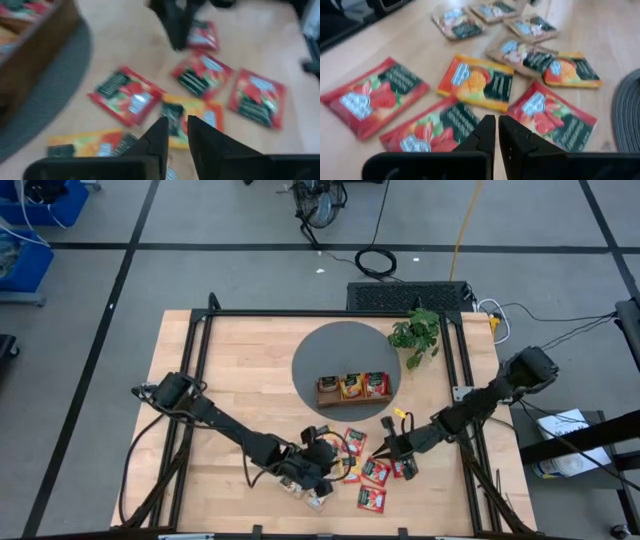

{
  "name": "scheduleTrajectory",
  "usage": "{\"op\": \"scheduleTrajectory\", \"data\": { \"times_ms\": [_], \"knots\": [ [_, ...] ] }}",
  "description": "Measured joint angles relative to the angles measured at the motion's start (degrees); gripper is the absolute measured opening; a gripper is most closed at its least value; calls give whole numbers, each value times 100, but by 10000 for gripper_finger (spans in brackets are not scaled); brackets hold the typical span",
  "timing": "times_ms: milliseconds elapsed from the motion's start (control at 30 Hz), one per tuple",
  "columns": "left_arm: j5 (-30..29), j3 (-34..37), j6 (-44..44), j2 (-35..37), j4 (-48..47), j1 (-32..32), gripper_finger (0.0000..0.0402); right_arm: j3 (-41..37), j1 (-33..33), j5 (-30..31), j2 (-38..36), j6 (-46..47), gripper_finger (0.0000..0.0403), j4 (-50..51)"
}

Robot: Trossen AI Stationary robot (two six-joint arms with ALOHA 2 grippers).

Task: Pick & Place Tea
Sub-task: Put the orange tea bag into the middle section of the wooden organizer

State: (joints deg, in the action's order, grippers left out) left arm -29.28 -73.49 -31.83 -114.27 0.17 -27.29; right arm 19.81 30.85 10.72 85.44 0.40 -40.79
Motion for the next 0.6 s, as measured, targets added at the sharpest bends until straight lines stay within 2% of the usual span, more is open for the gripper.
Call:
{"op": "scheduleTrajectory", "data": {
  "times_ms": [67,133,433,600],
  "knots": [
    [-127,0,-377,-1,92,98,90,0,-8,-1,145,1,15,-345],
    [86,0,-542,1,27,217,97,2,-8,-9,261,0,16,-697],
    [678,2,-375,-159,83,116,117,2,97,-183,268,368,16,-864],
    [769,3,-227,-581,1134,-31,118,6,86,-30,268,950,16,-1019]
  ]
}}
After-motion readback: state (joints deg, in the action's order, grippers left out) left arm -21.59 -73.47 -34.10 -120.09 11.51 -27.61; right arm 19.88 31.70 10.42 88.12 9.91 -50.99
